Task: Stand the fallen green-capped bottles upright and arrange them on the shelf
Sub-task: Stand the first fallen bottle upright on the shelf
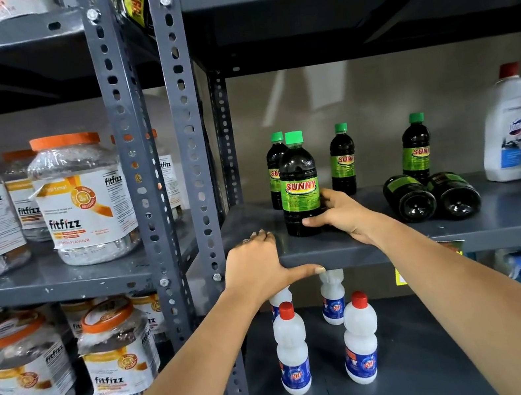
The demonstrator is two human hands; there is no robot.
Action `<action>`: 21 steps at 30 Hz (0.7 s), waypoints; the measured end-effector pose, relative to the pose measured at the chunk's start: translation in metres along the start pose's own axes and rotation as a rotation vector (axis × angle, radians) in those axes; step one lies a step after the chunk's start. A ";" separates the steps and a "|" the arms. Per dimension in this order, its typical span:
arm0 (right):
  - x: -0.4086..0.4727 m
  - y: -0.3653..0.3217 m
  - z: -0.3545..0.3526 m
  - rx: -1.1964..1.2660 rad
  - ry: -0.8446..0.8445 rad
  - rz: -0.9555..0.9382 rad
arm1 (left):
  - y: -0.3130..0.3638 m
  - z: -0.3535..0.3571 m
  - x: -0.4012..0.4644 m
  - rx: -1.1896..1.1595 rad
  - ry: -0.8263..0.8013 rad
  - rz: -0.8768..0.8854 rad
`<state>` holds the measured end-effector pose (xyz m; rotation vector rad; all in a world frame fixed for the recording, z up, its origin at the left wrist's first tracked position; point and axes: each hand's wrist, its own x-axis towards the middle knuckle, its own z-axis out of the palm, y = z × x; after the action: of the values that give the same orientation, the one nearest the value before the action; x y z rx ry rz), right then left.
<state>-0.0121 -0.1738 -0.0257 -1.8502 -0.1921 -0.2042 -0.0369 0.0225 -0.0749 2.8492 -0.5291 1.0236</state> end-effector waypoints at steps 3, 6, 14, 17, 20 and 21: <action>0.000 0.000 0.001 -0.023 -0.011 -0.007 | 0.000 0.000 0.000 0.005 0.002 0.001; 0.001 0.000 0.001 -0.031 -0.023 -0.015 | 0.000 -0.001 0.000 0.012 0.007 0.002; 0.002 0.003 0.002 -0.054 -0.033 -0.036 | -0.001 0.002 0.001 0.046 0.002 -0.001; 0.000 0.002 0.002 -0.058 -0.033 -0.028 | -0.001 0.002 0.001 0.061 0.009 0.009; 0.001 0.001 0.001 -0.060 -0.030 -0.016 | -0.001 0.001 0.001 0.060 0.003 0.017; 0.001 0.000 0.001 -0.054 -0.029 -0.006 | -0.002 0.001 0.002 0.055 0.002 0.020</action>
<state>-0.0107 -0.1729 -0.0261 -1.9075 -0.2139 -0.1877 -0.0345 0.0240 -0.0743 2.8963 -0.5383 1.0602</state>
